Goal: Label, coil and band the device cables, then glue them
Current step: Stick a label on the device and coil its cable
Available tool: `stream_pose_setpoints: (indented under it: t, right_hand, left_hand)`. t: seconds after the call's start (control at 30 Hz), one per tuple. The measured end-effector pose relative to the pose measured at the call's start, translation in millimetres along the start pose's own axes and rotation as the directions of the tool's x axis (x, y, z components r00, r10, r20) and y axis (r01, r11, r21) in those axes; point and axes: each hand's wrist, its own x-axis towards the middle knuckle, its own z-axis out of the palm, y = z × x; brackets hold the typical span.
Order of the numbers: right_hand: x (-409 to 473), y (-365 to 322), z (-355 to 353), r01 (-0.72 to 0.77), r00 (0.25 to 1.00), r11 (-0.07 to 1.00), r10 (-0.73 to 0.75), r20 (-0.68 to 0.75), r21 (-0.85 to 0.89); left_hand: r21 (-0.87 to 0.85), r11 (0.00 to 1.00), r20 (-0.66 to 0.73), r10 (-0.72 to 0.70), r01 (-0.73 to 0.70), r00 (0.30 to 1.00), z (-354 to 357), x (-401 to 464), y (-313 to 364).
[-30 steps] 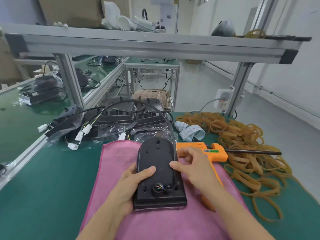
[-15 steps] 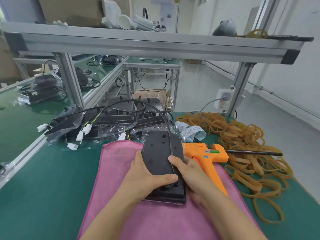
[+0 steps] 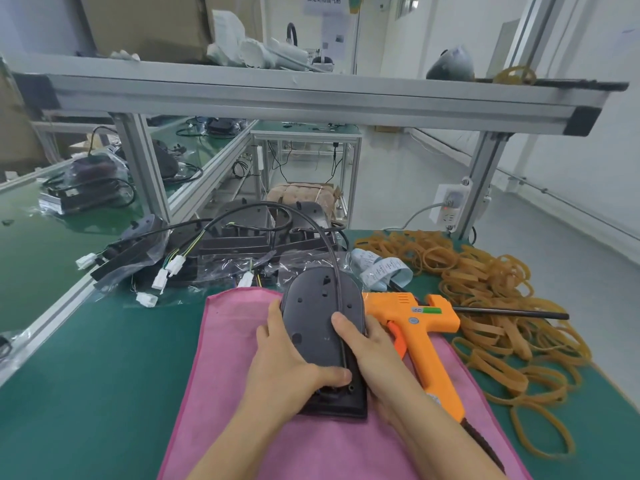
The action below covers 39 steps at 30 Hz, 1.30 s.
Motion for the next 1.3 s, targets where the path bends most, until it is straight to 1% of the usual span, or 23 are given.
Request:
stream_pose_setpoints:
  t: [0.17, 0.2, 0.23, 0.27, 0.3, 0.37, 0.43, 0.47, 0.5, 0.53, 0.63, 0.67, 0.77, 0.83, 0.9, 0.97, 1.03, 1.1, 1.13, 1.17, 1.2, 1.23, 1.3]
  right_hand:
    - [1, -6, -5, 0.024, 1.000, 1.000, -0.024, -0.006, -0.004]
    - [1, -7, -7, 0.019, 1.000, 1.000, -0.019, -0.003, -0.005]
    - [0, -8, -9, 0.011, 1.000, 1.000, -0.011, 0.002, -0.008]
    - [0, -9, -11, 0.003, 1.000, 1.000, -0.003, 0.005, -0.014]
    - [-1, -9, -12, -0.005, 1.000, 1.000, 0.005, 0.010, -0.019]
    - [-1, -9, -14, -0.017, 0.999, 1.000, 0.018, 0.033, -0.009]
    - [-1, -9, -15, -0.031, 0.998, 0.999, 0.030, 0.057, 0.019]
    - [-1, -9, -17, -0.040, 0.997, 0.999, 0.038, 0.064, 0.036]
    - [-1, -10, -19, -0.048, 0.997, 0.997, 0.044, 0.067, 0.058]
    - [-1, -11, -22, -0.054, 0.997, 0.995, 0.049, 0.063, 0.080]
    - [0, -16, -32, -0.063, 0.997, 0.993, 0.058, 0.055, 0.099]
    - [0, -17, -35, -0.068, 0.996, 0.994, 0.063, 0.060, 0.090]
    - [1, -18, -34, -0.075, 0.994, 0.996, 0.071, 0.088, 0.048]
    - [2, -17, -30, -0.072, 0.992, 0.997, 0.068, 0.102, 0.033]
    - [2, -15, -27, -0.066, 0.992, 0.996, 0.060, 0.108, 0.054]
    - [4, -14, -24, -0.057, 0.994, 0.995, 0.049, 0.099, 0.082]
    - [6, -11, -21, -0.046, 0.997, 0.993, 0.040, 0.063, 0.113]
    - [11, -10, -19, -0.040, 0.999, 0.989, 0.039, 0.011, 0.144]
    - [13, -10, -17, -0.038, 0.999, 0.988, 0.040, -0.008, 0.152]
    - [15, -11, -16, -0.035, 0.999, 0.987, 0.039, -0.020, 0.159]
    - [18, -13, -15, -0.033, 0.999, 0.986, 0.038, -0.028, 0.161]
    - [20, -15, -14, -0.032, 0.999, 0.987, 0.038, -0.035, 0.158]
    - [26, -20, -15, -0.029, 0.998, 0.991, 0.037, -0.054, 0.134]
  left_hand:
    - [-0.168, 0.982, 0.123, 0.106, -0.085, 0.987, -14, 9, 0]
    - [-0.090, 0.985, 0.049, 0.152, -0.148, 0.987, -21, 17, 3]
    - [0.063, 0.974, -0.076, 0.223, -0.218, 0.972, -27, 28, 8]
    - [0.253, 0.922, -0.187, 0.344, -0.293, 0.920, -33, 41, 14]
    - [0.418, 0.838, -0.233, 0.472, -0.351, 0.850, -39, 53, 23]
    - [0.650, 0.647, -0.146, 0.621, -0.399, 0.770, -46, 79, 41]
    - [0.799, 0.454, 0.009, 0.647, -0.395, 0.762, -49, 106, 52]
    - [0.836, 0.396, 0.051, 0.634, -0.381, 0.772, -51, 118, 52]
    - [0.856, 0.383, 0.045, 0.612, -0.346, 0.790, -55, 129, 51]
    - [0.864, 0.414, -0.010, 0.581, -0.285, 0.814, -61, 138, 47]
    - [0.810, 0.586, -0.283, 0.417, -0.017, 0.864, -91, 154, 20]
    - [0.788, 0.613, -0.329, 0.334, 0.062, 0.883, -102, 157, 8]
    - [0.756, 0.627, -0.357, 0.152, 0.190, 0.921, -121, 162, -23]
    - [0.746, 0.634, -0.372, 0.143, 0.204, 0.917, -125, 165, -31]
    - [0.770, 0.611, -0.402, 0.245, 0.182, 0.882, -126, 165, -31]
    - [0.710, 0.692, -0.478, 0.340, 0.129, 0.810, -127, 157, -24]
    - [0.554, 0.832, -0.562, 0.335, 0.043, 0.756, -126, 146, -12]
    - [0.298, 0.953, -0.592, 0.223, -0.047, 0.775, -122, 129, 5]
    - [0.088, 0.992, -0.563, 0.129, -0.096, 0.816, -116, 118, 12]
    - [-0.150, 0.983, -0.474, 0.022, -0.105, 0.880, -108, 102, 18]
    - [-0.346, 0.937, -0.322, -0.072, -0.047, 0.944, -98, 85, 21]
    - [-0.443, 0.894, -0.140, -0.136, 0.061, 0.981, -87, 68, 19]
    - [-0.378, 0.895, 0.151, -0.193, 0.237, 0.970, -68, 36, 5]
